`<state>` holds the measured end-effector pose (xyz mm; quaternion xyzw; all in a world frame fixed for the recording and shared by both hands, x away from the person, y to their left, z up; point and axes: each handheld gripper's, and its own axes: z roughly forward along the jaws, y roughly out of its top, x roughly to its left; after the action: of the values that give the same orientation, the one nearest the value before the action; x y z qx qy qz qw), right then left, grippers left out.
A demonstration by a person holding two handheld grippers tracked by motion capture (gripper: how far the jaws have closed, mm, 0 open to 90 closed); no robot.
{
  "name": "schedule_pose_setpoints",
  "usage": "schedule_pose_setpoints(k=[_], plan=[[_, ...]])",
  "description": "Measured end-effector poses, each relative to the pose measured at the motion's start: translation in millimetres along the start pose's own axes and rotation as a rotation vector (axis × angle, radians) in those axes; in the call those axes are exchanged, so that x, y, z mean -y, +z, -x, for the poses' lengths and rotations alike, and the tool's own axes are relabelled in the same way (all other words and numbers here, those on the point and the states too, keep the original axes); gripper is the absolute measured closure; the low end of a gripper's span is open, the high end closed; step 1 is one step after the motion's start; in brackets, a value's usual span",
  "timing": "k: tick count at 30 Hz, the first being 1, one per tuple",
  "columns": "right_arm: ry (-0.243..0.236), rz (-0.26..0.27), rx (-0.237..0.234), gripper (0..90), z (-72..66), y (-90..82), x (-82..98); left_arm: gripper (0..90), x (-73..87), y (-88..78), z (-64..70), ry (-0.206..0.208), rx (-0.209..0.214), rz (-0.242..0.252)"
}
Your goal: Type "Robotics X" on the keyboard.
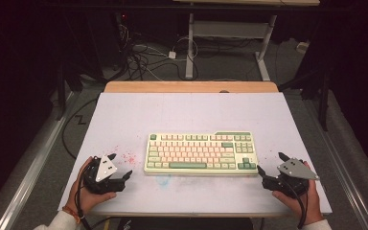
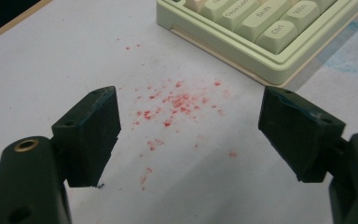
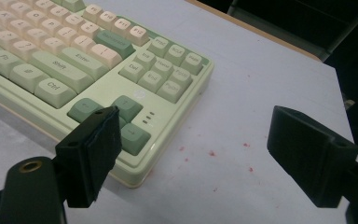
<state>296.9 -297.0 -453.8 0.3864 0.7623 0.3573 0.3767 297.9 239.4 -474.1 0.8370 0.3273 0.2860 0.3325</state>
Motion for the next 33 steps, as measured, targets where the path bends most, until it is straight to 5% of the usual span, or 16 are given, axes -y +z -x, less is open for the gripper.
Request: schedule_pose_setpoints(k=[12,18,22,27,33], plan=[[-0.006,0.036,-0.074,25.4,-0.9,-6.2,-1.8,19.4,3.1,-3.3,-0.4,0.007,-0.002,0.004],[0.006,0.044,-0.095,45.2,2.9,-8.1,-9.7,19.5,2.2,-2.0,1.5,0.014,0.0,-0.003],[-0.002,0.041,-0.115,65.9,3.8,-6.5,-22.8,20.0,1.2,-0.6,3.0,0.026,-0.002,-0.015],[-0.044,0.03,-0.197,84.6,-4.8,0.7,-41.8,20.3,1.1,0.0,3.4,0.033,0.001,-0.022],[-0.105,-0.009,-0.265,89.9,-22.2,15.2,-57.4,20.5,1.7,-0.4,3.5,0.035,0.0,-0.02]])
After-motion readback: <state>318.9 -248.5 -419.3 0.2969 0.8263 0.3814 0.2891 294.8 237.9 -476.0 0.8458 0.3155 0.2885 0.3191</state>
